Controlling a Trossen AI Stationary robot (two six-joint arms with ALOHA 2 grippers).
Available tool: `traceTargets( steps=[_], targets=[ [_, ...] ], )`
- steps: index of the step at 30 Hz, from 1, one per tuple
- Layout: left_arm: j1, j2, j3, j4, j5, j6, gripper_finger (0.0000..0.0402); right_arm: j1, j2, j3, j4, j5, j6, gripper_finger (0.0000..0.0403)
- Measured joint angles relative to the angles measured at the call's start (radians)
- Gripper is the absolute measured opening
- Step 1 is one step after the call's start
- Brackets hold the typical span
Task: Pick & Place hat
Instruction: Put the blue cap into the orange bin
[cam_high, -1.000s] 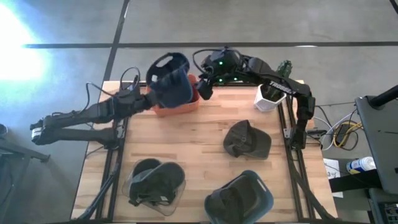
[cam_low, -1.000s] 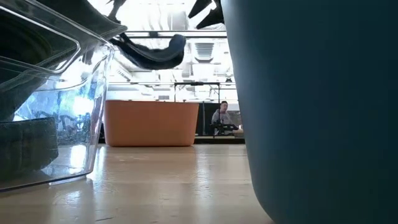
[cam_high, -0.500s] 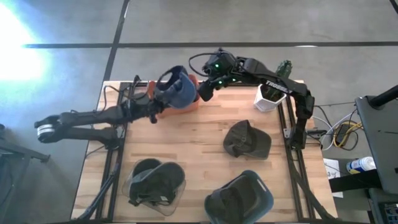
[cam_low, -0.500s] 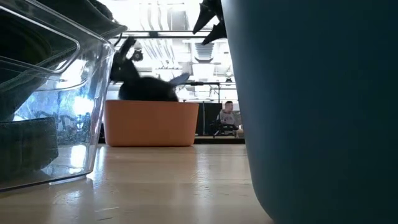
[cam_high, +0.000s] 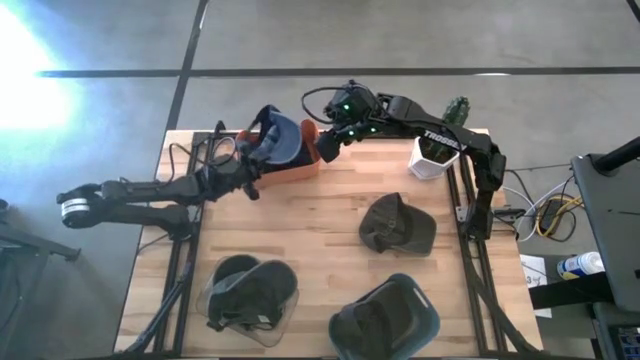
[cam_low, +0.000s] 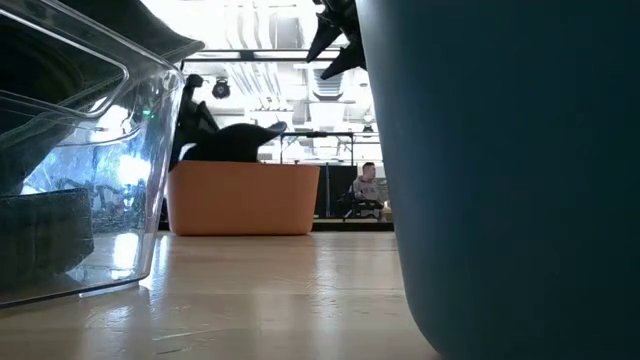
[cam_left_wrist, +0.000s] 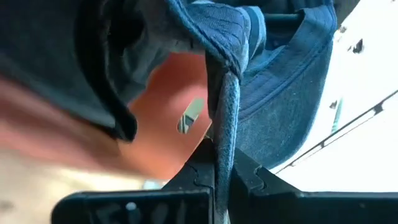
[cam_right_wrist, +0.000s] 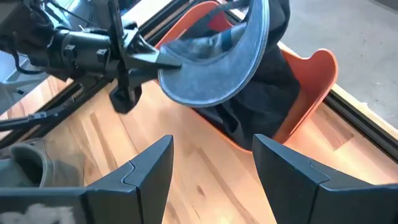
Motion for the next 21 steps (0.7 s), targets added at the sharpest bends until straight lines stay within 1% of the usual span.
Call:
traceTargets(
  steps=[2, 4, 7, 11, 13, 16, 18, 19, 21],
  targets=[
    [0.000, 0.001, 0.000, 0.000, 0.054, -0.065, 0.0012, 0.000, 0.000, -0.007, 0.013, 0.000, 0.006, 0.0215],
    [-0.003, 0.005, 0.000, 0.001, 0.125, -0.095, 0.0012, -0.002, 0.000, -0.009, 0.015, 0.000, 0.007, 0.0215],
    [-0.018, 0.006, 0.000, 0.000, 0.172, -0.117, 0.0012, -0.009, 0.000, -0.015, 0.018, 0.000, 0.009, 0.0215],
    [-0.022, 0.004, 0.010, 0.032, 0.175, -0.204, 0.0012, -0.018, 0.000, -0.018, 0.021, 0.000, 0.025, 0.0215],
    [-0.021, 0.003, 0.025, 0.060, 0.168, -0.199, 0.0012, -0.018, 0.000, -0.020, 0.027, 0.000, 0.025, 0.0215],
    [-0.021, 0.001, 0.044, 0.062, 0.169, -0.151, 0.0012, -0.018, 0.000, -0.022, 0.032, -0.001, 0.032, 0.0215],
    [-0.019, 0.000, 0.045, 0.033, 0.170, -0.099, 0.0012, -0.018, 0.000, -0.022, 0.032, -0.001, 0.032, 0.0215],
    [-0.015, 0.000, 0.043, -0.004, 0.169, -0.108, 0.0012, -0.018, 0.000, -0.022, 0.033, -0.001, 0.032, 0.0215],
    [-0.014, 0.001, 0.031, -0.076, 0.172, -0.200, 0.0012, -0.019, 0.000, -0.022, 0.033, -0.001, 0.032, 0.0215]
  ],
)
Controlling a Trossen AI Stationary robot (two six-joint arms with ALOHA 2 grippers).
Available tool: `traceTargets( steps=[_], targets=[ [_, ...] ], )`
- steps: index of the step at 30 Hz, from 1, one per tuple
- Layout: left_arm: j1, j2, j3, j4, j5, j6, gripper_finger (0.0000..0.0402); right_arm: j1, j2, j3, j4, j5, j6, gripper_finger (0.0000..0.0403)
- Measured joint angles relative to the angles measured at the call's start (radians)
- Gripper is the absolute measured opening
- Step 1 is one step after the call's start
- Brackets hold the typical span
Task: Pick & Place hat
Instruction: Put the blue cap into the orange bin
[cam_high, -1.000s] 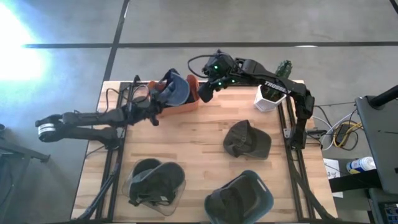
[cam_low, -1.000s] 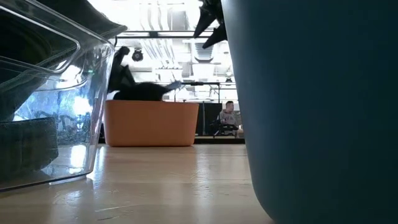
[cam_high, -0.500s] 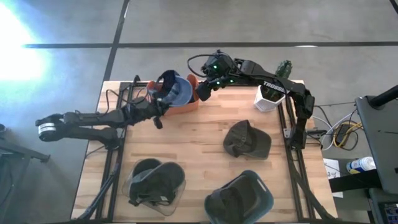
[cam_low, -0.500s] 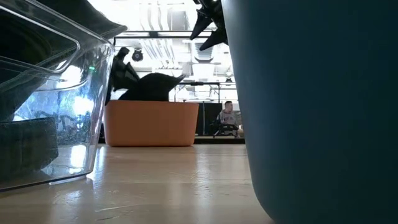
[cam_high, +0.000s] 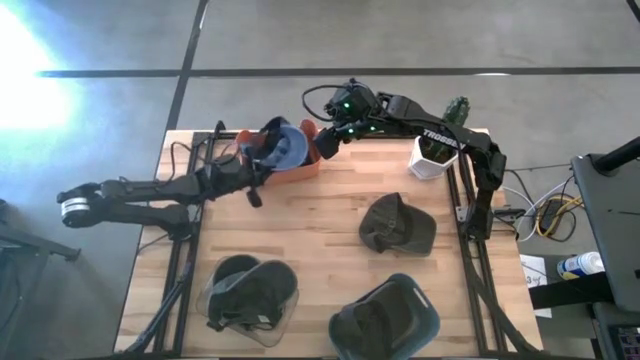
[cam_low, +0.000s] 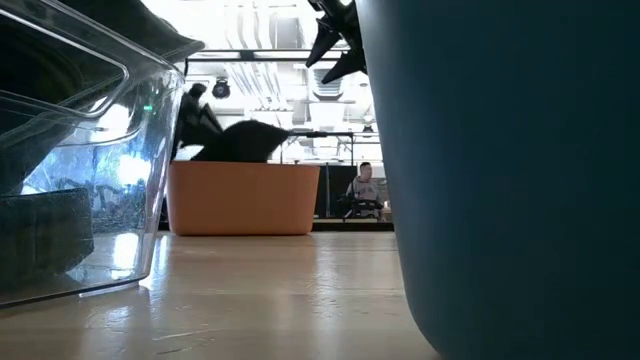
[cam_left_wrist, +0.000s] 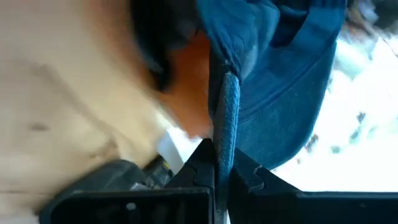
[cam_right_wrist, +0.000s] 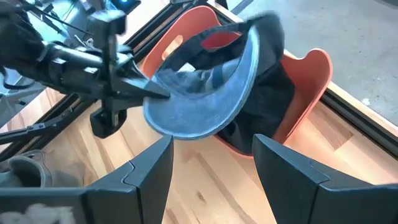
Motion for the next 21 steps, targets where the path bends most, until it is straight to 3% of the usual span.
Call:
traceTargets(
  steps=[4, 8, 15, 21],
  targets=[
    [-0.001, -0.004, -0.001, 0.002, 0.029, -0.095, 0.0012, 0.000, 0.000, 0.000, 0.000, 0.000, 0.000, 0.0215],
    [0.000, -0.007, -0.001, 0.054, 0.007, -0.073, 0.0012, 0.000, 0.000, -0.004, 0.000, 0.000, 0.000, 0.0215],
    [0.000, -0.010, -0.001, 0.066, -0.004, 0.224, 0.0012, 0.000, 0.000, -0.025, 0.001, -0.001, 0.000, 0.0215],
    [0.003, -0.010, 0.000, 0.042, -0.032, 0.337, 0.0012, 0.000, 0.000, -0.064, 0.003, -0.001, 0.000, 0.0215]
  ],
)
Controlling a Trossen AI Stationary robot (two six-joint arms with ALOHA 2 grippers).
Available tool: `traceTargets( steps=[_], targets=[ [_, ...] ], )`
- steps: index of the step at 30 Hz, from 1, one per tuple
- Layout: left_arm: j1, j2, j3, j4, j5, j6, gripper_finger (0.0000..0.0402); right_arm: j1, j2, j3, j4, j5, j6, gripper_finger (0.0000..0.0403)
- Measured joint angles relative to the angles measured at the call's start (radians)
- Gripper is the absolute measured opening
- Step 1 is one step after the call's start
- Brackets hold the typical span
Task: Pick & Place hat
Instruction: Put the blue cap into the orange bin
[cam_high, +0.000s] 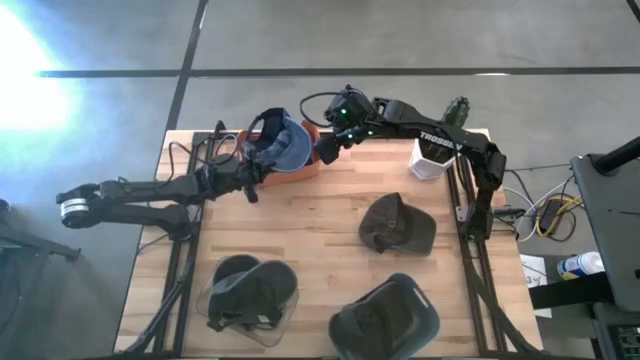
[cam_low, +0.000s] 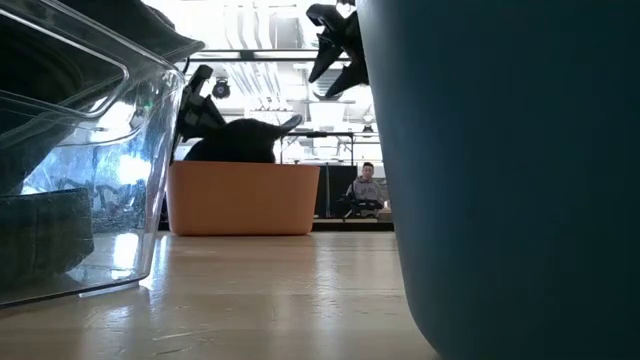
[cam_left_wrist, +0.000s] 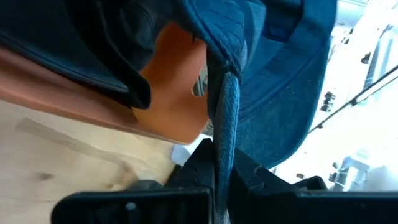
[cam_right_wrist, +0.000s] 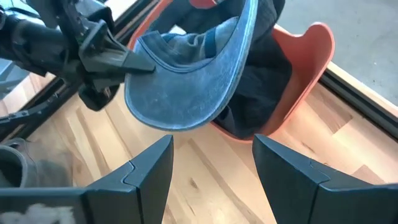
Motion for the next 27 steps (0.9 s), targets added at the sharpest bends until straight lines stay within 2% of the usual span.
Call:
traceTargets(
  steps=[7, 15, 24, 27],
  targets=[
    [0.000, 0.000, 0.000, -0.034, -0.017, 0.060, 0.0012, 0.002, 0.000, -0.023, 0.003, -0.002, -0.007, 0.0215],
    [-0.008, -0.030, 0.006, -0.025, -0.158, 0.145, 0.0016, 0.005, 0.000, -0.023, 0.048, -0.022, -0.040, 0.0215],
    [-0.010, -0.048, 0.019, -0.028, -0.168, 0.210, 0.0095, 0.005, 0.000, -0.023, 0.085, -0.025, -0.061, 0.0215],
    [-0.010, -0.052, 0.028, -0.028, -0.082, 0.165, 0.0112, 0.003, 0.000, -0.023, 0.086, -0.025, -0.061, 0.0215]
  ],
)
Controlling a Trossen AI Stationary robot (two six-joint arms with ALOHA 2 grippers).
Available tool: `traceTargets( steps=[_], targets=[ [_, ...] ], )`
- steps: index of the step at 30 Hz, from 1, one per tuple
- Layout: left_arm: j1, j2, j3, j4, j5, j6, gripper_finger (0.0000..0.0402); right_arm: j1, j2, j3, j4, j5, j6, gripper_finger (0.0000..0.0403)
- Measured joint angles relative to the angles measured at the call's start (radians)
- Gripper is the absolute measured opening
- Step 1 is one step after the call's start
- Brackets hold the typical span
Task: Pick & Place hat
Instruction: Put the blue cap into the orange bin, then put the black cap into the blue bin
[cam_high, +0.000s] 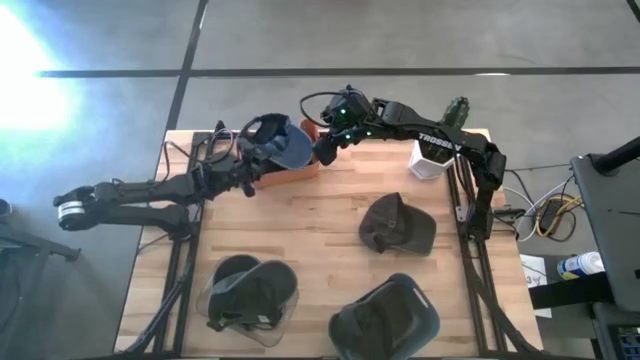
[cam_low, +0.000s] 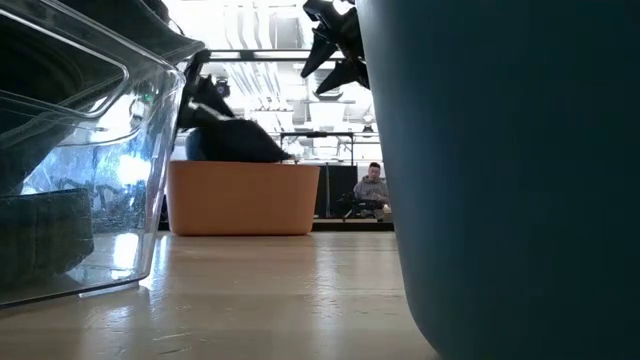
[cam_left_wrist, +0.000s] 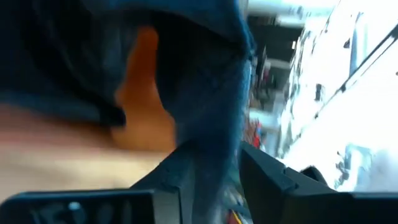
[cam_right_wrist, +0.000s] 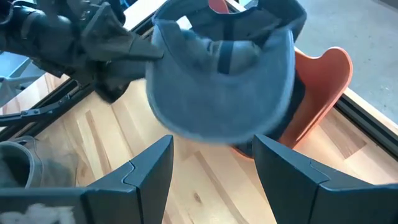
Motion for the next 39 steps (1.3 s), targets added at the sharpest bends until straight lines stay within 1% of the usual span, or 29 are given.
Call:
traceTargets(
  steps=[2, 4, 9, 12, 15, 18, 20, 21, 25, 28, 31, 34, 39],
  targets=[
    [-0.001, -0.007, 0.015, 0.001, 0.071, -0.035, 0.0117, -0.002, 0.000, 0.000, 0.000, 0.000, 0.000, 0.0215],
    [-0.003, -0.015, 0.035, 0.005, 0.106, -0.035, 0.0119, -0.005, 0.000, 0.000, 0.002, 0.000, 0.000, 0.0215],
    [-0.005, -0.042, 0.093, 0.004, 0.112, -0.024, 0.0119, -0.015, 0.000, 0.000, 0.019, 0.000, 0.003, 0.0215],
    [-0.005, -0.058, 0.123, 0.003, 0.111, 0.028, 0.0119, -0.016, 0.000, 0.000, 0.022, 0.000, 0.004, 0.0215],
    [-0.005, -0.073, 0.153, 0.001, 0.110, 0.167, 0.0119, -0.016, 0.000, 0.000, 0.022, -0.006, 0.004, 0.0215],
    [-0.006, -0.090, 0.180, 0.000, 0.119, 0.414, 0.0119, -0.015, -0.001, 0.000, 0.026, -0.045, -0.008, 0.0215],
    [-0.006, -0.104, 0.192, 0.002, 0.178, 0.566, 0.0119, -0.007, -0.005, 0.000, 0.035, -0.063, -0.053, 0.0215],
    [-0.006, -0.112, 0.196, 0.001, 0.213, 0.611, 0.0119, 0.001, -0.009, 0.000, 0.039, -0.069, -0.089, 0.0215],
    [-0.007, -0.157, 0.207, 0.000, 0.340, 0.709, 0.0119, 0.046, -0.052, 0.000, 0.034, -0.079, -0.210, 0.0215],
    [-0.018, -0.191, 0.207, 0.001, 0.457, 0.811, 0.0119, 0.076, -0.101, -0.006, 0.025, -0.070, -0.251, 0.0215],
    [-0.038, -0.213, 0.206, 0.000, 0.531, 0.866, 0.0119, 0.082, -0.165, -0.073, -0.027, -0.064, -0.233, 0.0215],
    [-0.053, -0.221, 0.206, -0.001, 0.548, 0.886, 0.0119, 0.081, -0.251, -0.196, -0.102, -0.061, -0.198, 0.0215],
    [-0.059, -0.217, 0.205, -0.004, 0.559, 0.926, 0.0119, 0.120, -0.423, -0.439, -0.200, -0.074, -0.074, 0.0215]
  ],
)
